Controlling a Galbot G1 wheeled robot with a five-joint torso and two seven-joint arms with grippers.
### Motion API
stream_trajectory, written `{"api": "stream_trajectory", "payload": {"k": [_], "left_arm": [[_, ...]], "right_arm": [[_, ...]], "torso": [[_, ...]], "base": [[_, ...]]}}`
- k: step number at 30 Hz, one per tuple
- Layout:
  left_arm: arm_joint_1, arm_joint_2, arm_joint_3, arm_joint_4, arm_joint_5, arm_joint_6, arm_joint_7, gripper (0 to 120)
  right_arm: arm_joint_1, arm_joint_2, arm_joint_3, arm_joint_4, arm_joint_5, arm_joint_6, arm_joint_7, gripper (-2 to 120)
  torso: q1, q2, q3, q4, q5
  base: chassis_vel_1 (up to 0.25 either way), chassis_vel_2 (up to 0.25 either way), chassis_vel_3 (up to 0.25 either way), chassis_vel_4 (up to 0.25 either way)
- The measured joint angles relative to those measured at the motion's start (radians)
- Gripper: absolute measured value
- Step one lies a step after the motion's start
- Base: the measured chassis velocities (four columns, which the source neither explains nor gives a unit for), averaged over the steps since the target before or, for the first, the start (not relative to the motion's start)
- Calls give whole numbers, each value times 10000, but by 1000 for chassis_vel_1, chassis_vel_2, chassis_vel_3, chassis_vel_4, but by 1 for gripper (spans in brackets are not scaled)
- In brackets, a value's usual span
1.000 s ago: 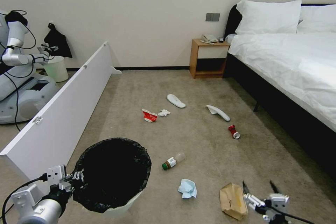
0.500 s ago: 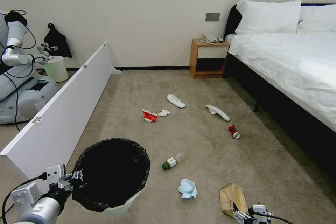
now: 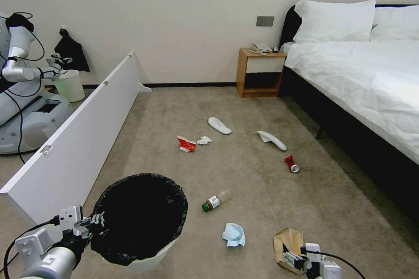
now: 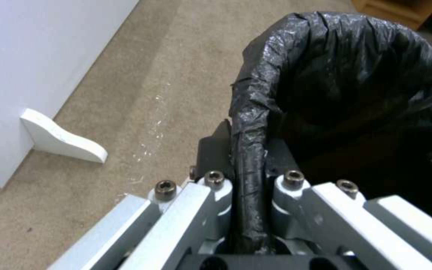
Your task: Pick up the trash bin, then pick up the garbage from the floor and place it into the trash bin.
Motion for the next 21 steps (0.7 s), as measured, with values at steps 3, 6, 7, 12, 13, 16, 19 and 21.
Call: {"api": "stream_trajectory", "payload": {"k": [3,6,7,12,13,16,19,21], "left_arm": [[2,-16,-2,-4,2,8,-18,4],[5,-25,-23,7,4,12,-22,4],[5,-25,-23,7,4,12,-22,4],[2,-56,-41,39,5,13,-26,4],[-4,-61,-43,63,5,14,-26,4],[-12,-62,-55,83,6,14,-26,4],[-14,-62,-59,92,5,14,-26,4],[-18,-75,-60,94,5,14,-25,4]], "right_arm": [[288,30,-108,-445,11,-97,80,100],[585,69,-154,-948,3,-177,187,100],[585,69,-154,-948,3,-177,187,100],[919,96,-168,-1481,2,-309,309,100],[1037,108,-169,-1696,-11,-372,360,100],[1201,134,-150,-2023,-54,-415,399,100],[1293,145,-126,-2197,-100,-421,409,100],[1411,148,-96,-2362,-156,-423,412,100]], "torso": [[0,0,0,0,0],[0,0,0,-2,1],[0,0,0,-2,1],[0,0,0,-1,0],[0,0,0,-2,1],[0,0,0,0,1],[1,0,0,-1,1],[0,0,1,-1,0]], "base": [[0,0,0,0],[0,0,0,0],[0,0,0,0],[0,0,0,0],[0,0,0,0],[0,0,0,0],[0,0,0,0],[0,0,0,0]]}}
